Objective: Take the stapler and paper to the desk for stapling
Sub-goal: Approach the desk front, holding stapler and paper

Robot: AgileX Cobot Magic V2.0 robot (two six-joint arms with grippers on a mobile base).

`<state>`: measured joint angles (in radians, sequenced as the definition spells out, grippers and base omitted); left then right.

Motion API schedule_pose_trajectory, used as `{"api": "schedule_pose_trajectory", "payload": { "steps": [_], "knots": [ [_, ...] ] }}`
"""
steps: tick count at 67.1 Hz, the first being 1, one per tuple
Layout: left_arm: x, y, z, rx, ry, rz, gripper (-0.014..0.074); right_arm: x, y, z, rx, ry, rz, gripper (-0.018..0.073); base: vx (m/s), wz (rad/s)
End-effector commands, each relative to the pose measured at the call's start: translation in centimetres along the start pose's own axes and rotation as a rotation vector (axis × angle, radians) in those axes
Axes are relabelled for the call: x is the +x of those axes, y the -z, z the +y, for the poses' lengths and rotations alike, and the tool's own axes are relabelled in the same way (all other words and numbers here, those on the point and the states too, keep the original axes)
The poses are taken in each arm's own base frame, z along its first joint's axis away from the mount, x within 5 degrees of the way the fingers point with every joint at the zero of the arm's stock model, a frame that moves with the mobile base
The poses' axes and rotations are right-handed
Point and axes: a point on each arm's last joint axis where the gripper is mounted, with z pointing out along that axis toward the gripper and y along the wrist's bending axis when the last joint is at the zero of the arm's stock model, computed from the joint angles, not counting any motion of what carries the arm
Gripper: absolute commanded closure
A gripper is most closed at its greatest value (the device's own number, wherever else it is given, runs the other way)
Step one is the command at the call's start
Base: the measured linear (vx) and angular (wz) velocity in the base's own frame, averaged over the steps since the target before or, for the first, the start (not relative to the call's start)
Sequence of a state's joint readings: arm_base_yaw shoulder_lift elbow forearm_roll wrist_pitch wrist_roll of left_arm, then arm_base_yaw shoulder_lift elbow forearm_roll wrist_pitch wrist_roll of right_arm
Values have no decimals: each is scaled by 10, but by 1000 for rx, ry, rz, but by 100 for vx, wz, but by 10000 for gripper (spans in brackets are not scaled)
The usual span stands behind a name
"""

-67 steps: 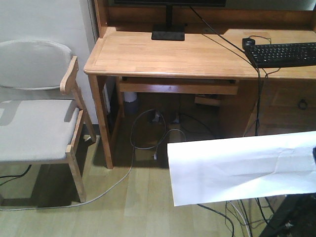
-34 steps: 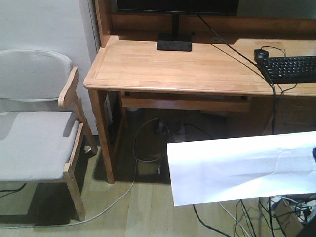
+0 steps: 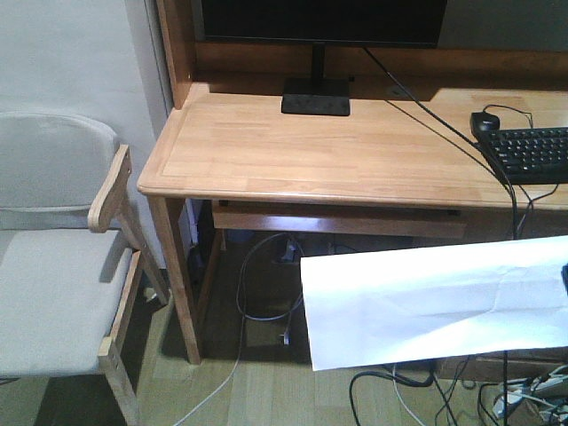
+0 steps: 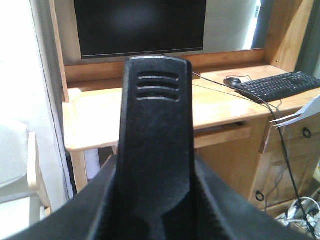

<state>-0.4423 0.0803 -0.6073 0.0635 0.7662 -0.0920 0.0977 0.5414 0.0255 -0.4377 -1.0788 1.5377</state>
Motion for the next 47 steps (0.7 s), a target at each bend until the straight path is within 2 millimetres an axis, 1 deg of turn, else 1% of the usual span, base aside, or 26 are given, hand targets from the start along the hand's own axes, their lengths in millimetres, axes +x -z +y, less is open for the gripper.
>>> {"api": "schedule_pose_trajectory", "payload": {
  "steps": [1,21,47],
  "knots": [
    [-18,2,-1,14,1,-124,603,2,5,-1,-28,-13,-11,564,22,-2],
    [-18,2,-1,14,1,-124,603,2,5,-1,-28,-13,-11,564,19,-7],
    [-18,2,-1,14,1,-124,603,2,5,-1,-28,-13,-11,564,13,-7]
  ]
}}
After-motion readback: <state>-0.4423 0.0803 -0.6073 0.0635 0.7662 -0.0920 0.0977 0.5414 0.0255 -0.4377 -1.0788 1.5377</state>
